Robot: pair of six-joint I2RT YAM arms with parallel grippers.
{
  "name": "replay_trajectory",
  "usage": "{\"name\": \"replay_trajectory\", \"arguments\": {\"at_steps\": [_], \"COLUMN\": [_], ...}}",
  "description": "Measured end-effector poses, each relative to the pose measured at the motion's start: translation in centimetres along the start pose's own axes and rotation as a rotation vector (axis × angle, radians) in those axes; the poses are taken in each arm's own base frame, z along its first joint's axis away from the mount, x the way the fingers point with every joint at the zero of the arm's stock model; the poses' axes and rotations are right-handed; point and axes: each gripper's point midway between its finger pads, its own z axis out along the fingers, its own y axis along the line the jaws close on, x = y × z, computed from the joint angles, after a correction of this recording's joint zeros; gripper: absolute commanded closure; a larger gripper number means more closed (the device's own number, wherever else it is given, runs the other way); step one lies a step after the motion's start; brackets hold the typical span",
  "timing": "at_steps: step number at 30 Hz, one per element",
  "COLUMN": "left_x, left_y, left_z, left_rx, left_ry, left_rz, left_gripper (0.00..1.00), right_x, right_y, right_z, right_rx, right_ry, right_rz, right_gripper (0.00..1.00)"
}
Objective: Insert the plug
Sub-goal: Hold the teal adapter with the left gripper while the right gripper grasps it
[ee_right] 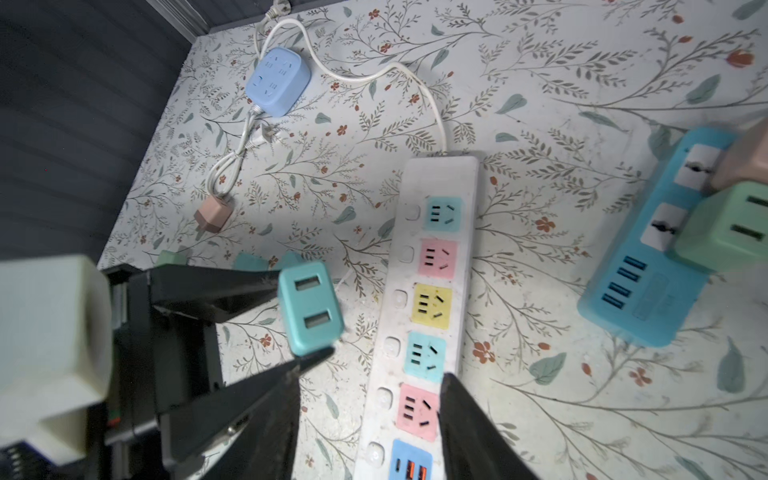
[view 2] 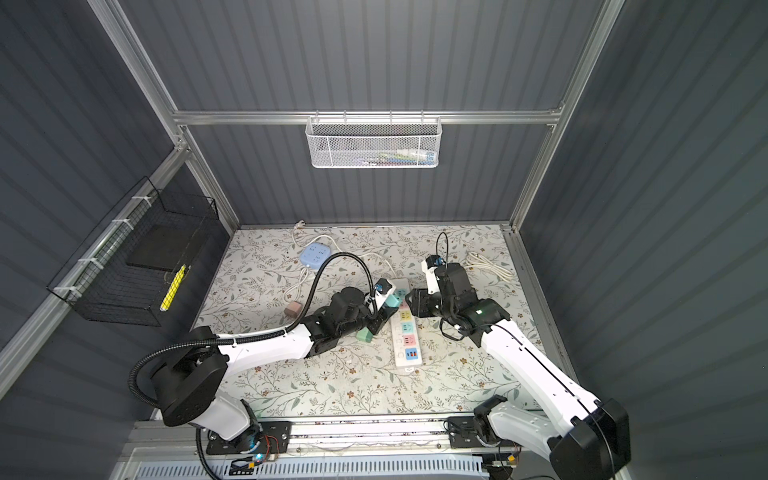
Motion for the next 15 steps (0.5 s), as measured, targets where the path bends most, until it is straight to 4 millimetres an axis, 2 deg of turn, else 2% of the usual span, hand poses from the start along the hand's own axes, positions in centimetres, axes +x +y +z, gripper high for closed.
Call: {"name": "replay_trajectory", "arguments": {"at_steps": [3, 9, 15], "left_x": [0.1, -0.1, -0.1], "left_y": [-0.6, -1.3, -1.6], "left_z": [0.2, 0.2, 0.2], "left_rx": [0.035, 0.076, 0.091], "left_ry": [-0.001, -0.014, -0.015], "left_rz": [0.012, 0.020, 0.028], "left_gripper": [0.83, 0.83, 0.83], "right_x": [0.1, 1.4, 1.4], "right_y": [0.5, 1.2, 1.9], "right_z": [0.8, 2.8, 3.9], "right_rx": [-0.037, -0.105, -0.159], "right_ry": [0.031, 0.117, 0.132], "right_rz": [0.003, 0.021, 0.029], "right_gripper": [0.43, 0.44, 0.55]}}
